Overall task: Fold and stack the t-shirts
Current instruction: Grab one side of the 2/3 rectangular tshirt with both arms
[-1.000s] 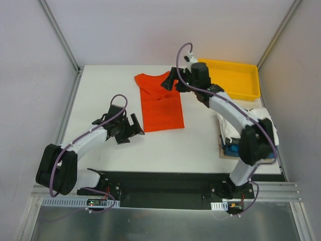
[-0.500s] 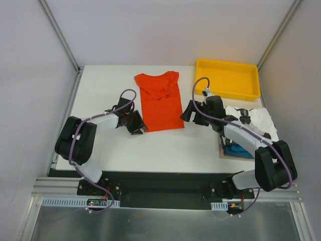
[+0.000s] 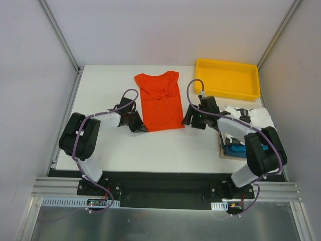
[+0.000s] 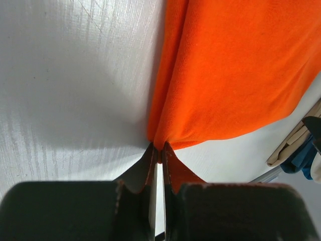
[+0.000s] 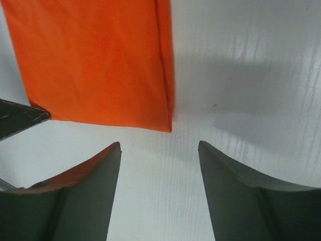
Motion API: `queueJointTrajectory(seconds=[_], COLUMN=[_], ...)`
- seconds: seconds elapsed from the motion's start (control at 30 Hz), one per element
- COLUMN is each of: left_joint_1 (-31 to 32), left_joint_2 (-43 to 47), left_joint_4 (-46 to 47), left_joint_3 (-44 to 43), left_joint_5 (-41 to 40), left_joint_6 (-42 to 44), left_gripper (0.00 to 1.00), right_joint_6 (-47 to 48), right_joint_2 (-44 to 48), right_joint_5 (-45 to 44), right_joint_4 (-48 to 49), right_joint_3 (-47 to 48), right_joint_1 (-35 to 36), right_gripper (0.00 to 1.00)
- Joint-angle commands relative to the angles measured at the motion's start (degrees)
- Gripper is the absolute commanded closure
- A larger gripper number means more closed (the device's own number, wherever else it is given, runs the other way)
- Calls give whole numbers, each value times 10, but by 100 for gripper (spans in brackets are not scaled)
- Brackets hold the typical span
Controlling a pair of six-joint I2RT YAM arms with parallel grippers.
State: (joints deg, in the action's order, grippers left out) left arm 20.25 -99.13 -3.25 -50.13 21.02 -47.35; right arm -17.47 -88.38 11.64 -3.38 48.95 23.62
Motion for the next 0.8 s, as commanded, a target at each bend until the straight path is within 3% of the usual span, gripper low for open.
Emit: queueJointTrajectory(seconds=[0.0,0.1,0.13,0.37,0.4,0.43,0.47,0.6,0.77], left_joint_1=[3,3,3,3,3,3,3,3,7], left_joint_2=[-18,-18,-19,-16,-15,-12,-9,39,136], left_joint_4=[-14,-13,-13,-14,-14,-13,-14,-14,-18], left_joint_3=[-1,0,0,6,6,8,15,56,169], left_joint_5=[-21,-20,-19,-19,-19,-19,-16,-4,10], left_joint_6=[9,9,9,9,9,9,8,6,-4], left_gripper=[100,100,100,100,100,100,100,100,100], right_joint_6=[-10,-9,-8,-15,-17,-18,-20,-19,-41], right_joint_2=[-39,-74,-95,-168,-170,-167,-163,-108,-4], right_joint_5=[10,8,14,58,62,66,71,108,140], right_joint_4=[-37,-46,-48,-51,-49,-44,-39,-30,-21], right_joint_3=[49,70,76,116,113,108,100,24,-79], right_joint_1=[1,2,2,6,8,10,11,18,58], right_gripper=[37,48,56,72,78,93,99,99,99])
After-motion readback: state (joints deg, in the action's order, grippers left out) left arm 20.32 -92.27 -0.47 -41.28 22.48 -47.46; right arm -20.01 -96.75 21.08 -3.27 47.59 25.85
